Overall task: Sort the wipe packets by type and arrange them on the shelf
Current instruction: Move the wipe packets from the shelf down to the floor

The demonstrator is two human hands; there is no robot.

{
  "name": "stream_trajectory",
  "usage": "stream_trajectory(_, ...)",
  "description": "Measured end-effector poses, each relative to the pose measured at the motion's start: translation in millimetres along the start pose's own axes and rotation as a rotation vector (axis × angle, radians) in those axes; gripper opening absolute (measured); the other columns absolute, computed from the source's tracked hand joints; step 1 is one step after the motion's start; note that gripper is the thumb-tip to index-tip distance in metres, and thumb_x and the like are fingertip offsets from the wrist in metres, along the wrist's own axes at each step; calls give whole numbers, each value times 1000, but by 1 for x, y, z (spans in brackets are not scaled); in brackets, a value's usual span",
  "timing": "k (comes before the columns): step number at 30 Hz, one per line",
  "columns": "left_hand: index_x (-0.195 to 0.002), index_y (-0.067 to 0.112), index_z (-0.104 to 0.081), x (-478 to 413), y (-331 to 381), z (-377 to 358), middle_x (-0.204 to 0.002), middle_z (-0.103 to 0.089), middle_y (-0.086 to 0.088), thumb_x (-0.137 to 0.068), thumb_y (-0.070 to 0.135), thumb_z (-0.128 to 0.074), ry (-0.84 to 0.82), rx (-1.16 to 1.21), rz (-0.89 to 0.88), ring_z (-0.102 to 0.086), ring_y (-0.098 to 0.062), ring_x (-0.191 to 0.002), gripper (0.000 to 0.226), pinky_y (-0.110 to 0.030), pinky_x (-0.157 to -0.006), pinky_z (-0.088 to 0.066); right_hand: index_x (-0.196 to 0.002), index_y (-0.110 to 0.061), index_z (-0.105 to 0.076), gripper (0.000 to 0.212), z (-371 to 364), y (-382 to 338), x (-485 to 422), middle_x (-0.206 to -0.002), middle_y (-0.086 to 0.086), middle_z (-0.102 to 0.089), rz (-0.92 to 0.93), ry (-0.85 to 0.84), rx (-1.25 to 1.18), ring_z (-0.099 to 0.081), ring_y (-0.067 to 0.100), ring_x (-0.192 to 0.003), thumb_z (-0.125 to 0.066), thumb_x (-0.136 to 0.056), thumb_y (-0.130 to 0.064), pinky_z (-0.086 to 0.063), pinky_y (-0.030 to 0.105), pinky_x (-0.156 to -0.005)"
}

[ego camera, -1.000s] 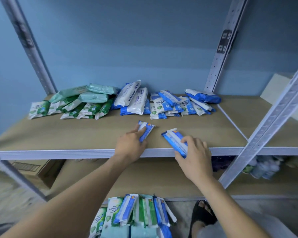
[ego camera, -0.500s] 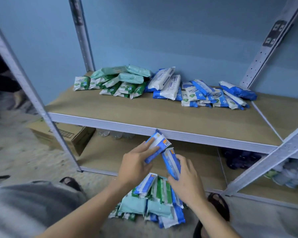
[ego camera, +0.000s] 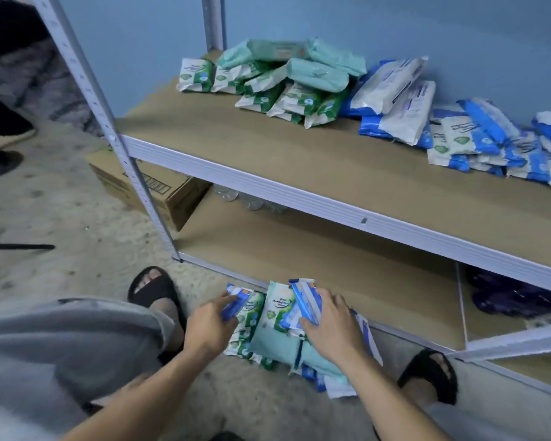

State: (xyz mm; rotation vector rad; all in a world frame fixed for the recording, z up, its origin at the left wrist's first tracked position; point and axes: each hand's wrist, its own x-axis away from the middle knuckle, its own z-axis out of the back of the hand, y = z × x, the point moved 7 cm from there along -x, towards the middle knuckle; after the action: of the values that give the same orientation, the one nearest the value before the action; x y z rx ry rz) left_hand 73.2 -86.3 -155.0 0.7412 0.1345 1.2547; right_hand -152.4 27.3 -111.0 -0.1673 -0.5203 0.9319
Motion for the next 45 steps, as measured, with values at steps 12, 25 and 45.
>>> stream_trajectory(12, -135, 36, -60, -65, -72, -51, -132, -66, 2, -89, 27, -63, -66, 29, 231, -63, -27, -114, 47, -33, -89, -48, -146, -18, -31, 62, -67, -41, -79, -136, 11, -42, 9, -120, 191, -52, 34, -119, -57, -96, -45, -47, 39, -91)
stream_trajectory(25, -116, 25, -69, -86, -104, -125, -139, -53, -1, -99, 40, -48, -284, -83, 132, -61, -31, -111, 31, -35, -83, -45, -151, -16, -36, 59, -115, -23, -73, -124, 14, -47, -33, -45, 347, -52, 34, -109, -39, -102, -47, -46, 45, -90)
stream_trajectory(45, -136, 24, -59, -76, -32, -1, -138, -61, -1, -97, 33, -52, -203, -175, -4, -57, -24, -122, 40, -34, -95, -50, -133, -19, -48, 46, -28, -69, -41, -129, 8, -47, 18, -40, 282, -44, 30, -122, -44, -99, -49, -46, 41, -94)
